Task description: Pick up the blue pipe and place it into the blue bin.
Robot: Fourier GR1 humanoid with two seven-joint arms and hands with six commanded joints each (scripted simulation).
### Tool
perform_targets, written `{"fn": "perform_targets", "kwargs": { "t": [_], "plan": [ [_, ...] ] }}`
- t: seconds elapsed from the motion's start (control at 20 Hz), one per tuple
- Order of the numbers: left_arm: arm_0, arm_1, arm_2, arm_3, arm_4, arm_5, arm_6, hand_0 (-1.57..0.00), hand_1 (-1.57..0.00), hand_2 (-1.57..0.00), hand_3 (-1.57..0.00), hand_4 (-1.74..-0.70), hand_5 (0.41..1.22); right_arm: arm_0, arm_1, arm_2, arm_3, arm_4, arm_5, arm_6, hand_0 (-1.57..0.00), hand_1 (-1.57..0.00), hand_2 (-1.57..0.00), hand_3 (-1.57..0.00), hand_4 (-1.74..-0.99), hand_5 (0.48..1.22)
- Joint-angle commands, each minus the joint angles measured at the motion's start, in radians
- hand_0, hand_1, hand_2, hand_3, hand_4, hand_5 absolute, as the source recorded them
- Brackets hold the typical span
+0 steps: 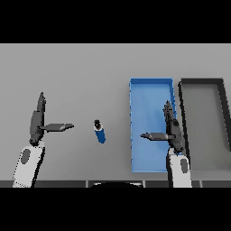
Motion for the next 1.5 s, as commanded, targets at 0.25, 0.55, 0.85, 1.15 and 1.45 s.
{"fn": "perform_targets", "kwargs": {
  "t": [0.25,0.55,0.85,1.15,1.45],
  "plan": [
    [-0.029,-0.004,0.005,0.039,-0.001,-0.004,0.002,0.00,0.00,0.00,0.00,-0.97,0.593,-0.031,0.003,-0.002,0.015,0.003,-0.008,0.018,0.00,0.00,0.00,0.00,-1.205,0.629],
    [0.020,0.165,-0.037,0.068,-0.011,-0.277,-0.177,0.00,0.00,0.00,0.00,-0.96,0.595,0.077,-0.129,0.088,-0.108,0.192,0.009,-0.101,0.00,0.00,0.00,0.00,-1.196,0.623],
    [0.073,0.229,-0.088,-0.020,0.014,-0.413,-0.196,0.00,0.00,0.00,0.00,-1.01,0.561,0.071,-0.140,0.090,-0.100,0.187,0.027,-0.092,0.00,0.00,0.00,0.00,-1.180,0.617],
    [0.104,0.193,-0.227,-0.128,-0.036,-0.477,-0.111,0.00,0.00,0.00,0.00,-1.13,0.485,0.081,-0.142,0.098,-0.122,0.191,0.031,-0.085,0.00,0.00,0.00,0.00,-1.174,0.618],
    [0.072,0.105,-0.311,-0.112,-0.096,-0.478,-0.086,0.00,0.00,0.00,0.00,-1.15,0.451,0.070,-0.132,0.093,-0.112,0.186,0.025,-0.087,0.00,0.00,0.00,0.00,-1.213,0.625]
  ]
}}
